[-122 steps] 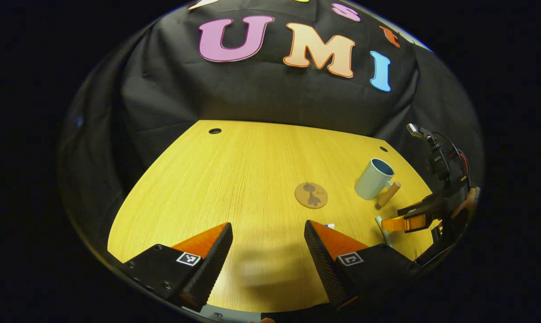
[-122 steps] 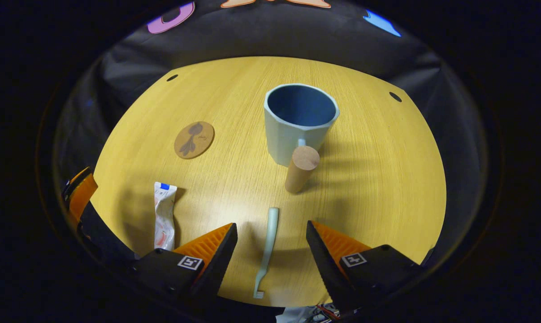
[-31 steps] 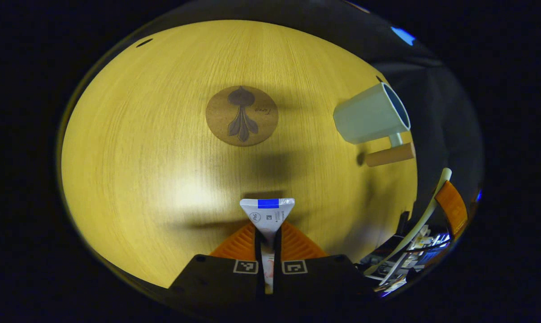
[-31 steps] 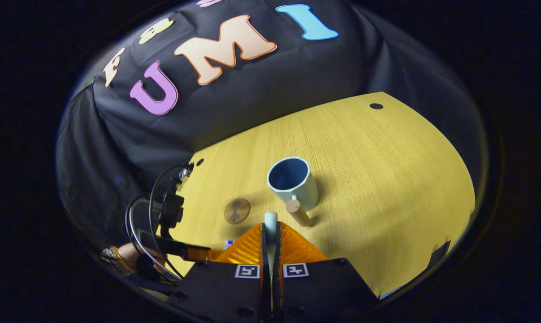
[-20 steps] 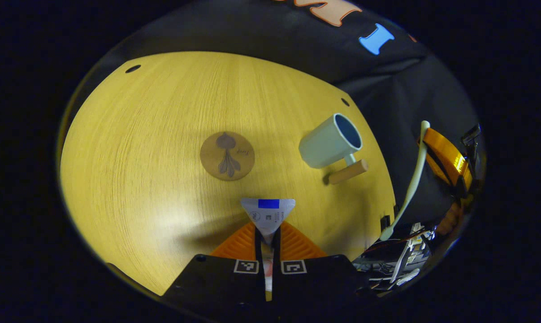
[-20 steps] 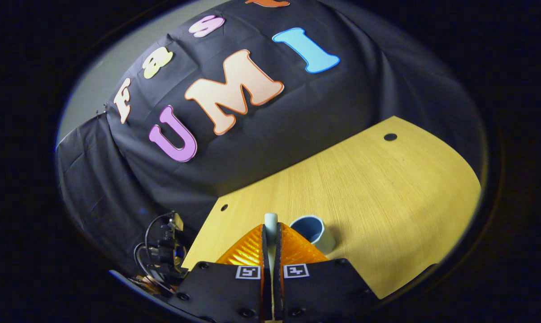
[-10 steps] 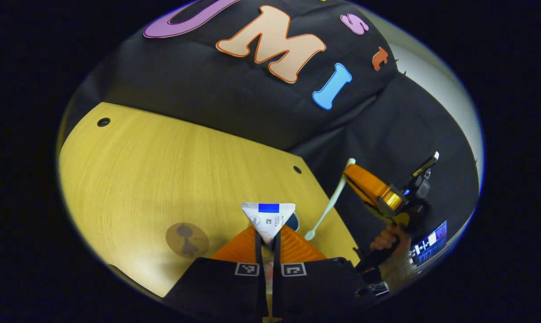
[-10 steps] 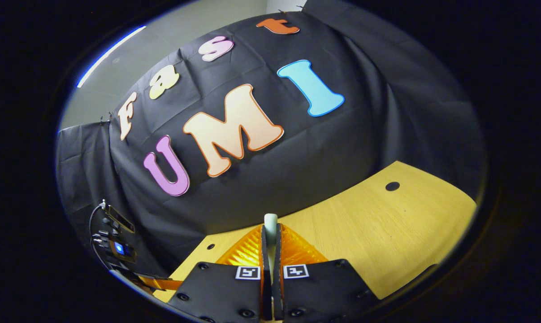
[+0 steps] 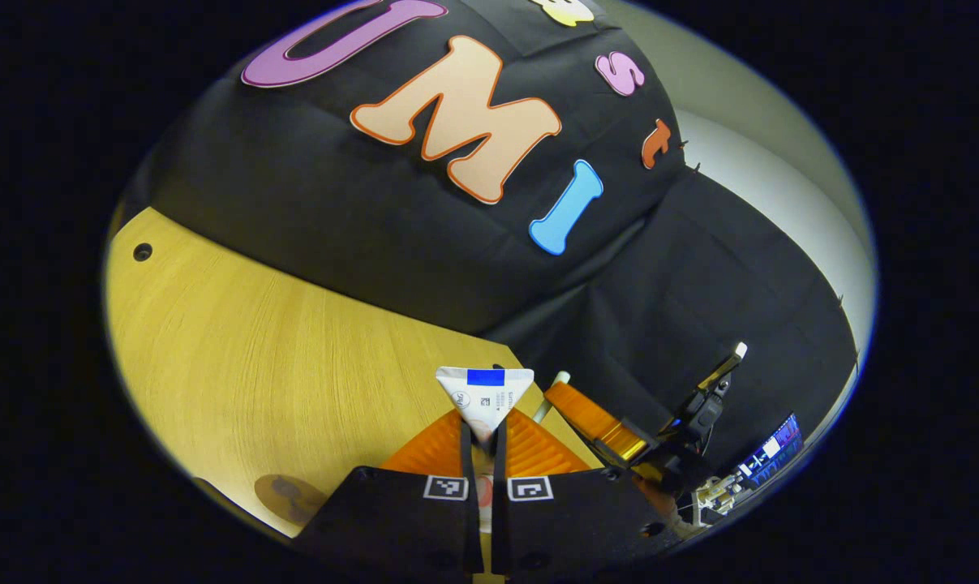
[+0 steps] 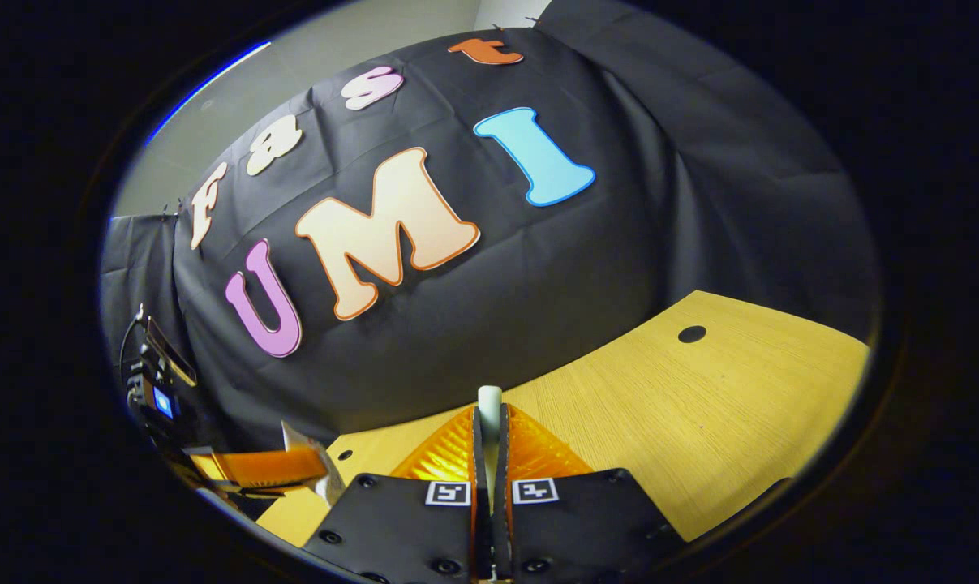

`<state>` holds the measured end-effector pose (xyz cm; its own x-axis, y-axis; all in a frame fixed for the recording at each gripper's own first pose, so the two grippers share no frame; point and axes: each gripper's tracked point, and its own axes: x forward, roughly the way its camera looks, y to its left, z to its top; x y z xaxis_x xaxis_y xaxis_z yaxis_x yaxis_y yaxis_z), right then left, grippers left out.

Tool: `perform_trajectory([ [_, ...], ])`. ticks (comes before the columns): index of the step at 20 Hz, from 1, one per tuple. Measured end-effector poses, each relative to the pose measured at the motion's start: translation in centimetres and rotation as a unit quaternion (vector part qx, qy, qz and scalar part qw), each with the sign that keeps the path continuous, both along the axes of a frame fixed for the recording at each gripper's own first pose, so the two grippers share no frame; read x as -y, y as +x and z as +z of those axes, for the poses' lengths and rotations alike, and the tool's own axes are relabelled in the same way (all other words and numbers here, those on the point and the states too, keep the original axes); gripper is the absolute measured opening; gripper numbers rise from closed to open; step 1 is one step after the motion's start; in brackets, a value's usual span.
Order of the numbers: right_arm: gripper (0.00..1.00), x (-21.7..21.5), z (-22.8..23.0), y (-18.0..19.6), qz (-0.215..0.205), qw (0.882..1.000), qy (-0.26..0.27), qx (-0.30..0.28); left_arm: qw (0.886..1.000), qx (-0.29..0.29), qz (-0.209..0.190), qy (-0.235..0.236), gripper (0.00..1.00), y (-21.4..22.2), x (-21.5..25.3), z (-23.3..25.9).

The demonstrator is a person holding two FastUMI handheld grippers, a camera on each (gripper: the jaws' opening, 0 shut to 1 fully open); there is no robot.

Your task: Put the toothbrush and toothpaste on the desktop into the cup, then pick up the cup and place it on the coaster on the desktop.

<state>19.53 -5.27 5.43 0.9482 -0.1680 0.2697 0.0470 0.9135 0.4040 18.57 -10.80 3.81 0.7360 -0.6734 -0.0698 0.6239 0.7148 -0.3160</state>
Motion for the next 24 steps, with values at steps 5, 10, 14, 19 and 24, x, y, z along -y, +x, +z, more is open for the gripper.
perform_trajectory([
  [5,0.07,-1.1,-1.4,-0.5,-0.008,1.000,-0.030,0.000,0.999,0.040,0.002,-0.006,0.03,1.5,2.0,2.3],
  [10,0.29,-1.3,-2.7,-1.8,-0.004,1.000,0.002,0.001,0.999,0.051,0.000,0.007,0.03,1.2,2.4,1.9],
  [14,0.95,-0.3,-3.4,-2.9,-0.012,1.000,0.029,-0.002,0.999,0.047,-0.001,0.007,0.03,1.3,2.7,1.3],
  [19,0.93,3.8,-3.2,-6.0,-0.078,0.996,0.043,0.006,0.999,0.041,-0.007,0.023,0.03,1.5,3.4,-0.5],
  [24,0.98,6.4,-4.2,-8.9,-0.119,0.992,0.049,0.002,0.995,0.061,-0.012,0.080,0.03,2.6,4.5,-3.3],
])
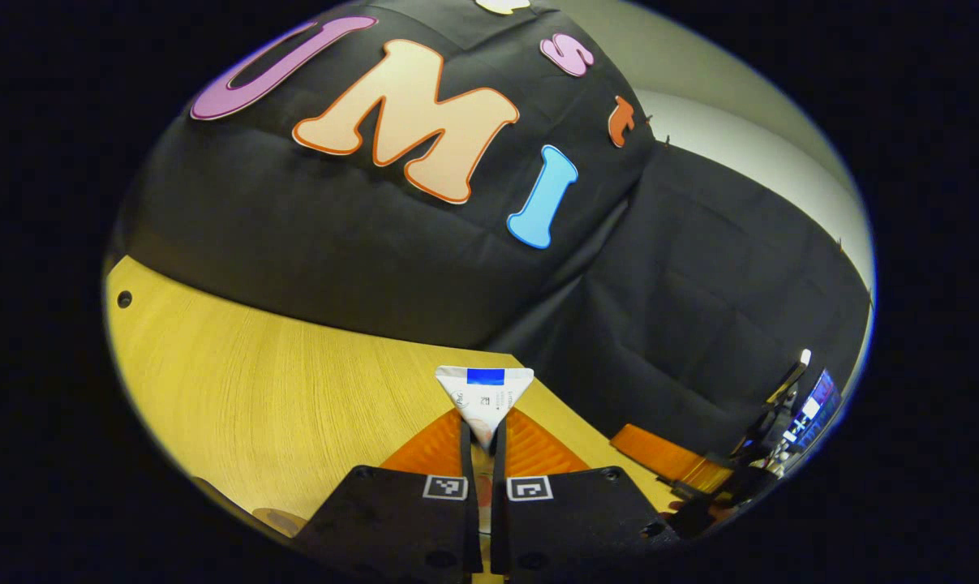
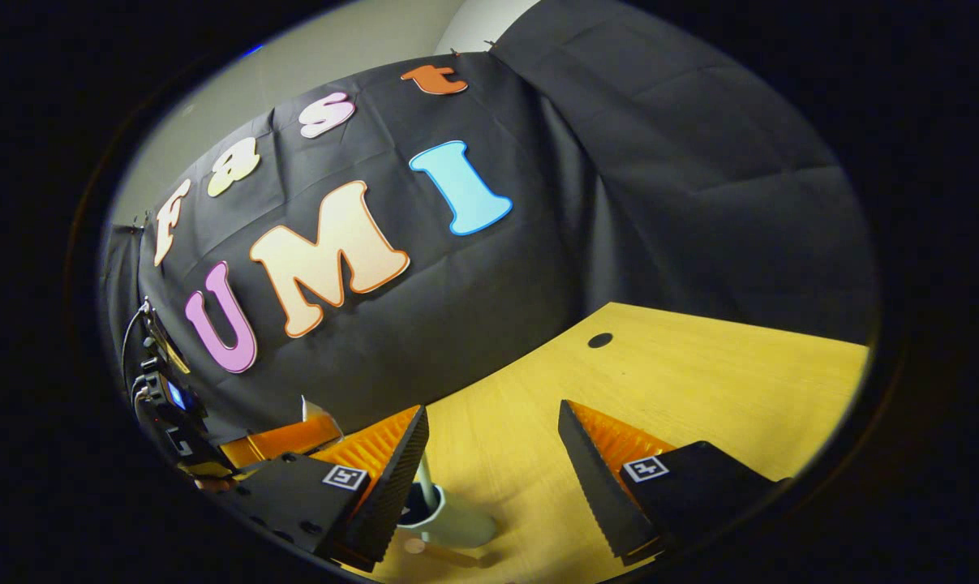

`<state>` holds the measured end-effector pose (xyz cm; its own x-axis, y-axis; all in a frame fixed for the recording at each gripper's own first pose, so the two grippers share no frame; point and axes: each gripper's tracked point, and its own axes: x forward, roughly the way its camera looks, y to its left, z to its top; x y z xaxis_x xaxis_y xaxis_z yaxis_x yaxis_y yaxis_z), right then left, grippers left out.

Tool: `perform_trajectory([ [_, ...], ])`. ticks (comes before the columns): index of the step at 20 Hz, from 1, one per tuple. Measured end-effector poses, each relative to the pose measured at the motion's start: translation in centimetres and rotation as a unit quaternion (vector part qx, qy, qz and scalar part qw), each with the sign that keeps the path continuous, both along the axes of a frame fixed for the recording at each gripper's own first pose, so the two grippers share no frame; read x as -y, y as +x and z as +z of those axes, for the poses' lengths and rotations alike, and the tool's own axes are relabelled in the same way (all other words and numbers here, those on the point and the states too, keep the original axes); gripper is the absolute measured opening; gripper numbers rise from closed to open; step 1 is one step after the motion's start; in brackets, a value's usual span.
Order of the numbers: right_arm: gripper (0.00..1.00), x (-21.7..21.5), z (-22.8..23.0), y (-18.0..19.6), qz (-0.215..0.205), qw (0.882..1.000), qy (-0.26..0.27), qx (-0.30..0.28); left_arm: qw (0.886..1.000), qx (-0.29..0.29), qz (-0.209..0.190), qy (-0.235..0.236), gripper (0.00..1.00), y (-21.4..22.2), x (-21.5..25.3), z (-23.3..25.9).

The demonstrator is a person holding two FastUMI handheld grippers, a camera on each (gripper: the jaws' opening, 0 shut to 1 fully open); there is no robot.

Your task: Put the toothbrush and toothpaste on the desktop into the cup, then pick up the cup and place it on the coaster on the desktop.

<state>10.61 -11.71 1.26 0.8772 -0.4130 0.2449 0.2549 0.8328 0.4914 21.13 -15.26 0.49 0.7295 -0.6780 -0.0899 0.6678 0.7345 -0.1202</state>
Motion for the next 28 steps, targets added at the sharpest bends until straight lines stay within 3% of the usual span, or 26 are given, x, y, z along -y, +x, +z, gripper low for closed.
perform_trajectory([
  [3,0.98,0.6,-0.7,-1.2,-0.018,1.000,-0.014,-0.015,1.000,-0.001,-0.004,0.023,0.04,0.3,0.6,-1.5],
  [9,0.98,0.6,-2.0,-2.0,-0.014,0.999,-0.015,-0.035,0.999,-0.005,-0.004,0.046,0.07,-0.1,1.0,-3.7],
  [14,0.98,0.8,-1.5,-2.5,-0.013,0.999,-0.022,-0.039,0.998,-0.017,-0.027,0.054,0.13,-1.7,1.5,-4.6],
  [16,0.98,0.6,-1.5,-2.6,-0.010,0.999,-0.023,-0.041,0.998,-0.021,-0.038,0.049,0.21,-2.6,1.7,-4.7],
  [19,0.98,-0.1,-1.2,-3.0,-0.001,0.999,-0.028,-0.044,0.998,-0.015,-0.046,0.045,0.63,-3.9,1.4,-3.9],
  [20,0.98,-0.3,-1.1,-3.0,0.002,0.998,-0.032,-0.047,0.998,-0.009,-0.043,0.048,0.64,-4.0,1.1,-3.6],
  [22,0.98,-0.9,-1.0,-3.2,0.010,0.998,-0.039,-0.058,0.998,0.004,-0.027,0.056,0.77,-4.1,0.0,-2.9],
  [23,0.98,-1.5,-1.1,-3.3,0.019,0.997,-0.041,-0.064,0.998,0.010,-0.018,0.057,0.88,-4.1,-0.7,-2.5],
  [25,0.93,-2.8,-1.3,-3.5,0.036,0.995,-0.048,-0.081,0.998,0.013,0.004,0.055,0.93,-4.3,-2.4,-2.0],
  [26,0.98,-3.4,-1.4,-3.4,0.046,0.993,-0.053,-0.091,0.998,0.010,0.016,0.053,0.95,-4.3,-3.4,-2.0],
  [28,0.98,-5.0,-1.9,-3.4,0.070,0.989,-0.064,-0.112,0.998,0.004,0.040,0.045,0.95,-4.5,-5.4,-1.7],
])
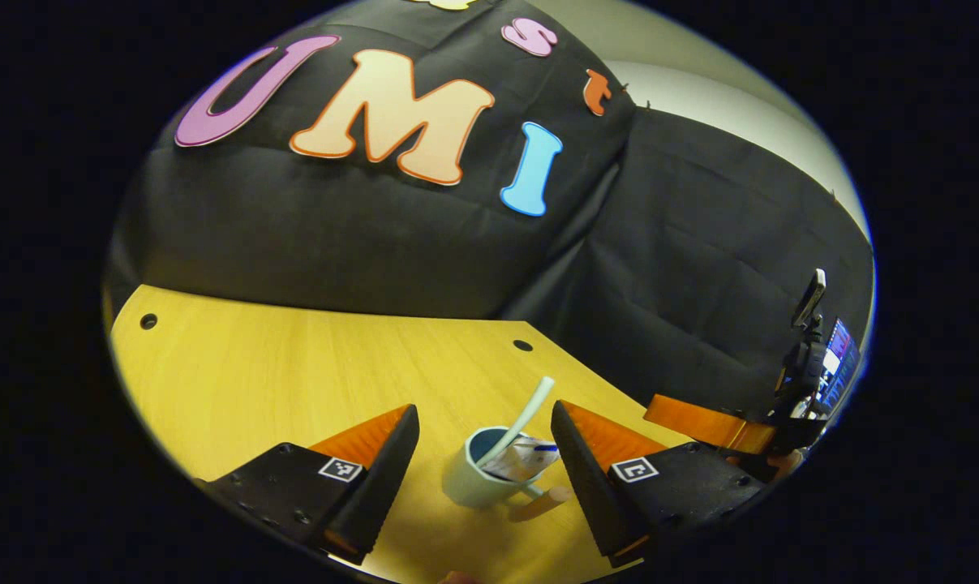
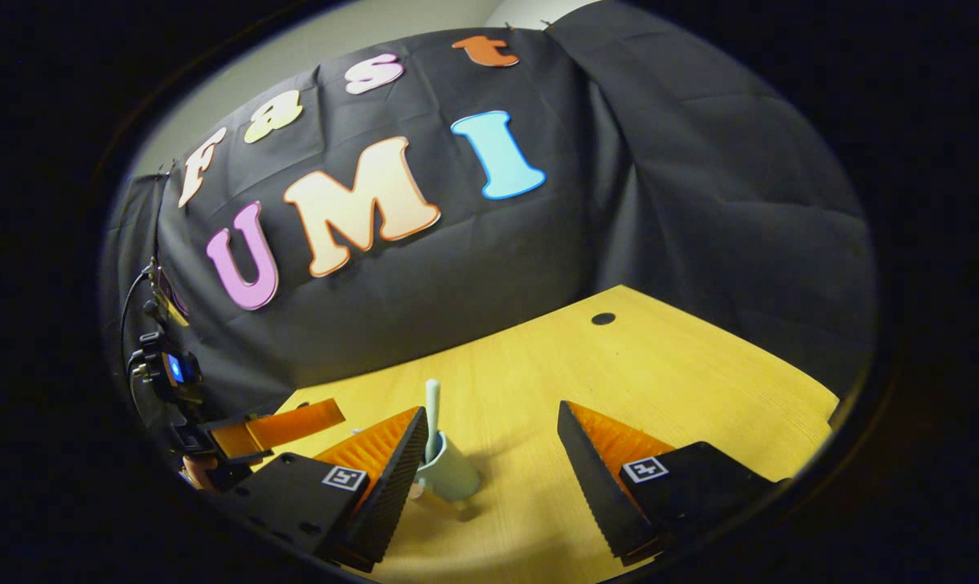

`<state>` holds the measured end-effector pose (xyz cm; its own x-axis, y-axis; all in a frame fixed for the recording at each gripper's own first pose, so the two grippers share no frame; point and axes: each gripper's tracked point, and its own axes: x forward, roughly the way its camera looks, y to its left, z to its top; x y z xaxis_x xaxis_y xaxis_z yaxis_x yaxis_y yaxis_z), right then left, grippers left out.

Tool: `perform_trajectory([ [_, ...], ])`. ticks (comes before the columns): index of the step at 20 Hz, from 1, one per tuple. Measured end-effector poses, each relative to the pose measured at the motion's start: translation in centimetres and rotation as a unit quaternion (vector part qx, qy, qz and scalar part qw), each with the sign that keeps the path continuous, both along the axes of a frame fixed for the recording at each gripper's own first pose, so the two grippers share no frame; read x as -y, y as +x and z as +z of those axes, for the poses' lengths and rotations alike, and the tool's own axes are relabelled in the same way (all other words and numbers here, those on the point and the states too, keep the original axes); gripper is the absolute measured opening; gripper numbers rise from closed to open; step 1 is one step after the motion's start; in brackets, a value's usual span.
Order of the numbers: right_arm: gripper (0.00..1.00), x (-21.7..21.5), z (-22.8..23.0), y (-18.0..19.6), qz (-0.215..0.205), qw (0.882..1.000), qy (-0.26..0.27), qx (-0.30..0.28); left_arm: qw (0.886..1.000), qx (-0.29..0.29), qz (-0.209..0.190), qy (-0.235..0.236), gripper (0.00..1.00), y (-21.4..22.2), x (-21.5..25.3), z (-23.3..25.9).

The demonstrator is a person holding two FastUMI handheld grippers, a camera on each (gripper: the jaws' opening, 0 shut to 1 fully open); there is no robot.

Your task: Put the toothbrush and toothpaste on the desktop into the cup, then pick up the cup and place it on the coaster on the desktop.

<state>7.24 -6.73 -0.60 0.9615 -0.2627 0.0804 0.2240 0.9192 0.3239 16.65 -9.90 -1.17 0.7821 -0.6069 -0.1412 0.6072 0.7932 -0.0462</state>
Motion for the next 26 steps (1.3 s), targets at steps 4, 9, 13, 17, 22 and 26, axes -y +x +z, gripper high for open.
perform_trajectory([
  [4,0.98,-3.0,-1.0,1.1,0.039,0.998,-0.020,-0.053,0.998,-0.004,0.049,-0.024,0.95,-0.2,-4.5,0.8],
  [9,0.98,-7.2,-3.0,3.4,0.112,0.986,0.003,-0.124,0.992,0.001,0.120,-0.038,0.95,0.1,-11.1,1.3],
  [13,0.98,-7.4,-5.0,4.8,0.121,0.973,-0.001,-0.195,0.983,-0.001,0.169,-0.071,0.94,-0.4,-15.7,1.3],
  [17,0.98,-7.8,-6.4,6.0,0.123,0.962,-0.008,-0.243,0.968,-0.012,0.228,-0.104,0.95,-1.1,-21.5,-0.4],
  [22,0.98,-8.6,-8.6,7.3,0.137,0.942,-0.028,-0.305,0.945,-0.026,0.310,-0.104,0.96,-2.4,-29.3,-2.7],
  [26,0.98,-8.5,-10.1,8.4,0.130,0.928,-0.041,-0.347,0.932,-0.026,0.350,-0.087,0.95,-3.5,-33.1,-3.2],
])
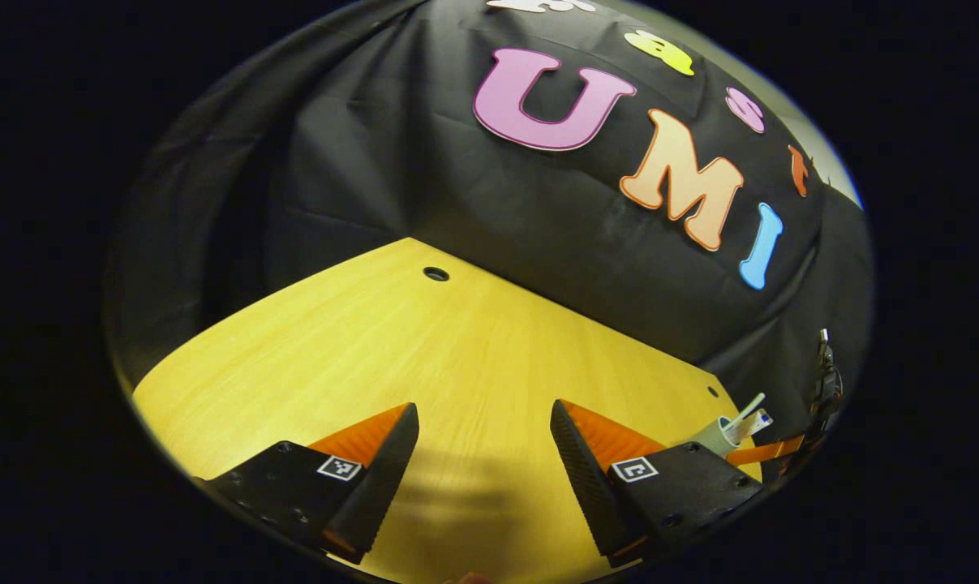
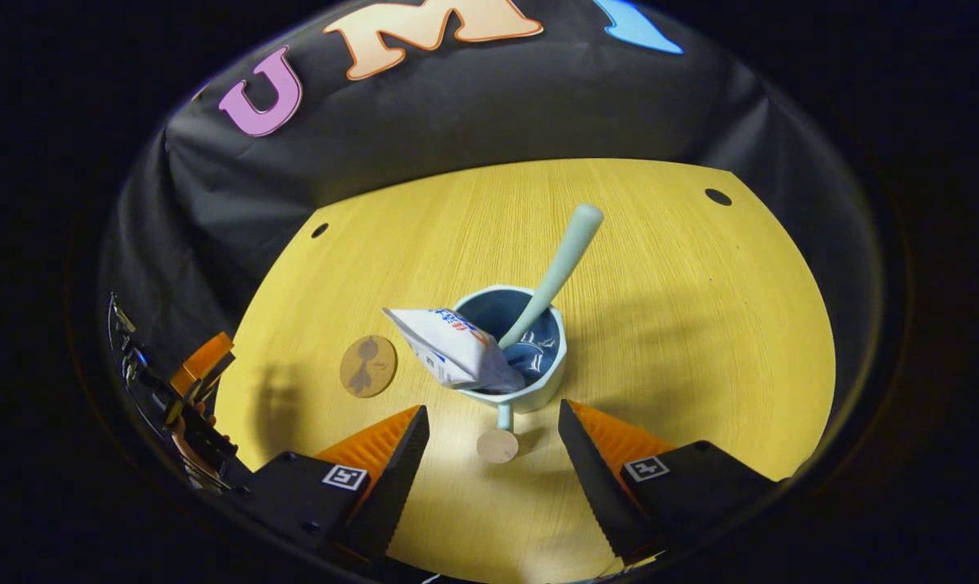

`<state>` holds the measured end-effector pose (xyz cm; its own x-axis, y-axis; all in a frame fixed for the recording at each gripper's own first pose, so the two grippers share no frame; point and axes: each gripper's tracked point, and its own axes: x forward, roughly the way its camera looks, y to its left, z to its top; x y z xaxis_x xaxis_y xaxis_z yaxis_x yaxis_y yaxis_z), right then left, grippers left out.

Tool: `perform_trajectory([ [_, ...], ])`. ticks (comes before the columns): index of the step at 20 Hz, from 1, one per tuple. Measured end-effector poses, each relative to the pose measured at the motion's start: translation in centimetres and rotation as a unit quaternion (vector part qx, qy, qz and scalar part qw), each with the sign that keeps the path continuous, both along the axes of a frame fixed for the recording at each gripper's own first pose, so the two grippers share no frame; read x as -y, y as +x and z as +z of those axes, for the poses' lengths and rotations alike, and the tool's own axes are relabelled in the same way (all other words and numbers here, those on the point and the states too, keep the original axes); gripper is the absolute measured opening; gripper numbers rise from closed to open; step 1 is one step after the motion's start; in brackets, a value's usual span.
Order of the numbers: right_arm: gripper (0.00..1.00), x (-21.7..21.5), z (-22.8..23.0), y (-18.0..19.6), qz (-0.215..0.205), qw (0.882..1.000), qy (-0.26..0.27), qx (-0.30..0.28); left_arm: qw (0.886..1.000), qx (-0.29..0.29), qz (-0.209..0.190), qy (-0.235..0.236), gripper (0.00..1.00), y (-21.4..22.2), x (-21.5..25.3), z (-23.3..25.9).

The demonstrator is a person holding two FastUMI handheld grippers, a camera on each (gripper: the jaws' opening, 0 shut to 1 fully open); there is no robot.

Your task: Put the toothbrush and toothpaste on the desktop into the cup, then pick up the cup and place it on the coaster on the desktop.

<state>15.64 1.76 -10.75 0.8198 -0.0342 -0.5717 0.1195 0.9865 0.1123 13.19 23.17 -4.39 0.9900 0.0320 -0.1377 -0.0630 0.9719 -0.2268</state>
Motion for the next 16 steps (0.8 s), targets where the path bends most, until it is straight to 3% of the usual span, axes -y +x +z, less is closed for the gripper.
perform_trajectory([
  [3,0.92,0.3,-1.2,0.3,-0.004,0.999,-0.015,-0.039,1.000,-0.005,0.012,0.006,0.95,-0.3,-0.9,-0.1],
  [4,0.97,0.6,-1.4,0.4,-0.004,0.998,-0.022,-0.052,1.000,-0.005,0.014,0.009,0.95,-0.1,-0.9,-0.2],
  [5,0.89,0.8,-1.7,0.5,-0.004,0.997,-0.032,-0.063,1.000,-0.007,0.016,0.012,0.95,-0.1,-1.0,-0.3],
  [6,0.97,1.2,-1.9,0.5,-0.008,0.996,-0.042,-0.077,1.000,-0.012,0.017,0.014,0.96,-0.1,-1.1,-0.6],
  [7,0.96,1.3,-2.3,0.3,-0.008,0.995,-0.045,-0.093,1.000,-0.018,0.018,0.016,0.96,-0.2,-1.2,-0.8],
  [8,0.84,1.3,-2.4,0.3,-0.007,0.994,-0.044,-0.103,0.999,-0.023,0.019,0.018,0.95,-0.3,-1.3,-1.1],
  [10,0.77,1.4,-2.5,0.5,-0.002,0.992,-0.046,-0.119,0.999,-0.028,0.018,0.015,0.95,-0.3,-1.2,-1.2],
  [16,0.68,1.5,-2.8,1.1,0.004,0.987,-0.066,-0.145,0.998,-0.062,0.024,0.017,0.96,-0.6,-1.9,-3.6],
])
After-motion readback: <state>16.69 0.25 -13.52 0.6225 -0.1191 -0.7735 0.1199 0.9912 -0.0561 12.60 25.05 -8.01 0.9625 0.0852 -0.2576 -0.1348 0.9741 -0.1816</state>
